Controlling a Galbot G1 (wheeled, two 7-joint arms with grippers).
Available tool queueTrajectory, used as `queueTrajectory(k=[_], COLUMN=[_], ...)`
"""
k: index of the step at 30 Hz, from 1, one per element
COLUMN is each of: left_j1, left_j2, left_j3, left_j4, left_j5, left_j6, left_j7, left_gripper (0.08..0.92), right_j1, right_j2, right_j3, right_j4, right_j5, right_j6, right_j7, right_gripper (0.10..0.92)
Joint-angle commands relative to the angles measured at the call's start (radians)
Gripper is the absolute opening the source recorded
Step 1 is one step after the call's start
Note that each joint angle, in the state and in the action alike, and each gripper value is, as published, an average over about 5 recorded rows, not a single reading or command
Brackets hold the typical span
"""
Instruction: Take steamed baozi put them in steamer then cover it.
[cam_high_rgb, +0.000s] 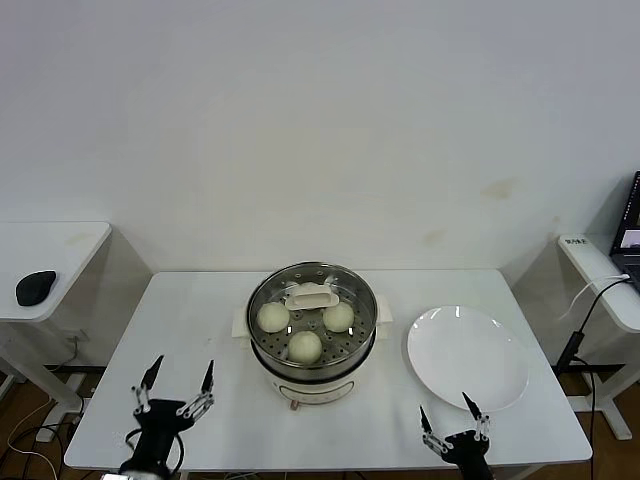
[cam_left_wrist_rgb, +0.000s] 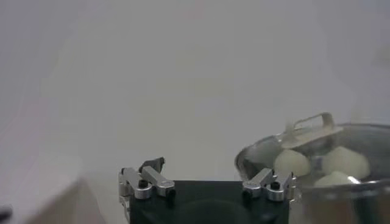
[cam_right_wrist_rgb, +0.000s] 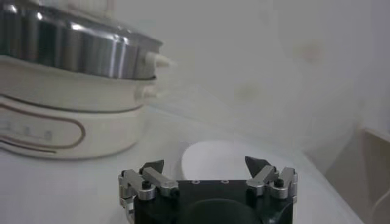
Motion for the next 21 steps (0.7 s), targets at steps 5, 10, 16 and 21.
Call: queueTrajectory(k=[5,10,16,21], left_j1=[0.141,0.145,0.154,0.157], left_j2=[-0.037,-0.042,-0.046,-0.052], left_j3=[-0.075,-0.078,-0.062,-0.051], left_j4=[0.066,0.085,0.102,0.101], left_j5=[-0.093,-0.087,-0.078,-0.072], left_j6=[-0.154,-0.166,-0.185,-0.188], left_j7=[0.062,0.08,0.086,0.085], left_gripper=[0.823,0.823,0.823,0.823], right_j1=[-0.018,-0.021,-0.029,-0.033], right_j2=[-0.008,-0.003,0.002,0.004], right_j3=[-0.027,-0.027,-0.024,-0.026], right_j4=[0.024,0.023,0.031,0.035], right_j5=[0.027,0.018,0.022,0.024], right_j6=[0.035,0.041,0.048,0.051], right_j7=[-0.018,-0.018,-0.018,-0.017], right_gripper=[0.823,0.823,0.823,0.823])
